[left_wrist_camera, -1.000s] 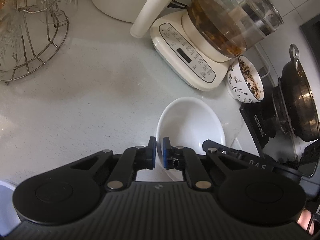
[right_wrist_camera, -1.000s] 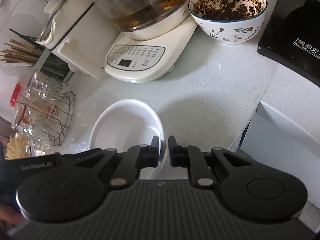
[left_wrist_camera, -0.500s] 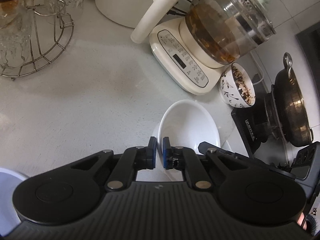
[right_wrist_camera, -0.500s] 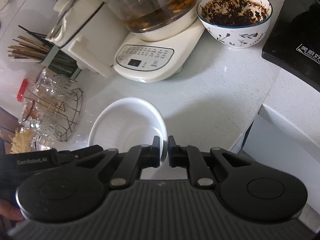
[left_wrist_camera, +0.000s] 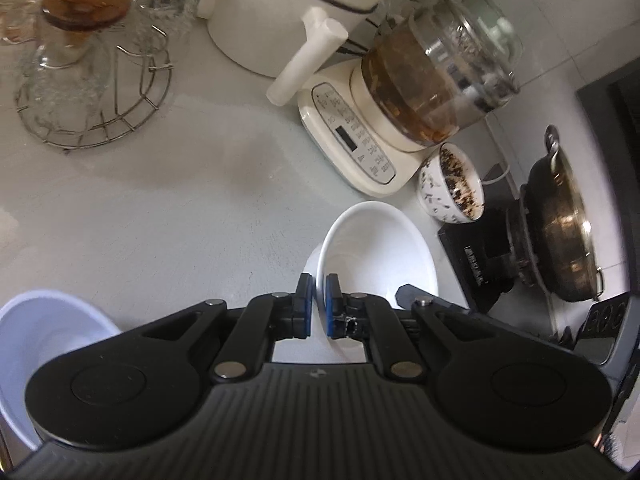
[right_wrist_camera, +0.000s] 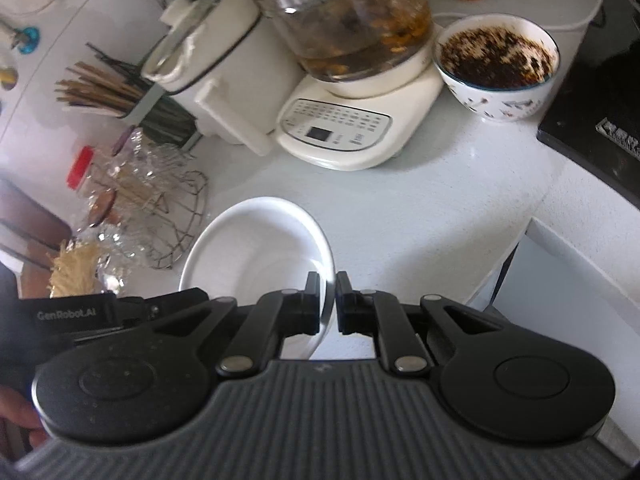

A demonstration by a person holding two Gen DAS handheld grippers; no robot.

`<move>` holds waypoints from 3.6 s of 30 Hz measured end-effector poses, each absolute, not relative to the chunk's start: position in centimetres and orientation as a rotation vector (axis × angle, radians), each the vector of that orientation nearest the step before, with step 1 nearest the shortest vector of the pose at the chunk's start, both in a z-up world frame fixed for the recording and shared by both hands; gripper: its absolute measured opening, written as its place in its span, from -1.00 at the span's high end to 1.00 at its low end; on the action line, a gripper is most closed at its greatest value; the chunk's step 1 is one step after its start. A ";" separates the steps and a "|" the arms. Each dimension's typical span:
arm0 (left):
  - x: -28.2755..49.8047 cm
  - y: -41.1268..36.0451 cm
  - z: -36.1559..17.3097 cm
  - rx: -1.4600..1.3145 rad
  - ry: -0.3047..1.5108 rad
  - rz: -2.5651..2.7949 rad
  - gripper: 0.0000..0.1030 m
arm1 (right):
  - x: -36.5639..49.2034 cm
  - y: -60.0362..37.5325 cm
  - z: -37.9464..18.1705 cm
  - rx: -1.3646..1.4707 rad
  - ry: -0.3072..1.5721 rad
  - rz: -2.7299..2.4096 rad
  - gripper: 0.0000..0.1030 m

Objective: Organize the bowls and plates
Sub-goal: 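Lift the white ceramic bowl and carry it over the plastic bowls, then lower the ceramic bowl into the plastic bowls and open the left gripper, then close the right gripper on the rim of the white bowl stack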

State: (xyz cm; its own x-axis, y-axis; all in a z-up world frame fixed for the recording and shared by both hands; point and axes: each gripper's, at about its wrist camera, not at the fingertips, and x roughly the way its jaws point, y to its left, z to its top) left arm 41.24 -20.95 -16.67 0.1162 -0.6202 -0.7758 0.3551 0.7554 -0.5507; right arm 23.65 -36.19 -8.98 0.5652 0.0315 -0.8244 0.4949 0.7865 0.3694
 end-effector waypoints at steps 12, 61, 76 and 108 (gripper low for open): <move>39.3 -14.0 -13.3 -0.334 1.227 -0.692 0.85 | 24.2 -32.0 -5.3 0.598 0.924 -0.191 0.80; 38.0 1.5 -18.2 -0.345 1.265 -0.342 0.79 | 30.6 -19.3 -10.1 0.431 1.112 0.007 0.74; 38.3 1.9 -17.6 -0.285 1.242 -0.327 0.28 | 31.4 -19.4 -13.6 0.492 1.155 -0.009 0.09; 39.2 -1.7 -18.3 -0.166 1.262 -0.473 -0.04 | 29.2 -20.9 -15.8 0.633 1.195 -0.159 0.69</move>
State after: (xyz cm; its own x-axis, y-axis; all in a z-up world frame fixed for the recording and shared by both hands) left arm 39.19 -1.74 -18.30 0.2235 -0.4298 -0.8749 0.2508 0.8927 -0.3745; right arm 29.19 -20.95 -15.78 0.3792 0.2085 -0.9015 0.4375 0.8181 0.3732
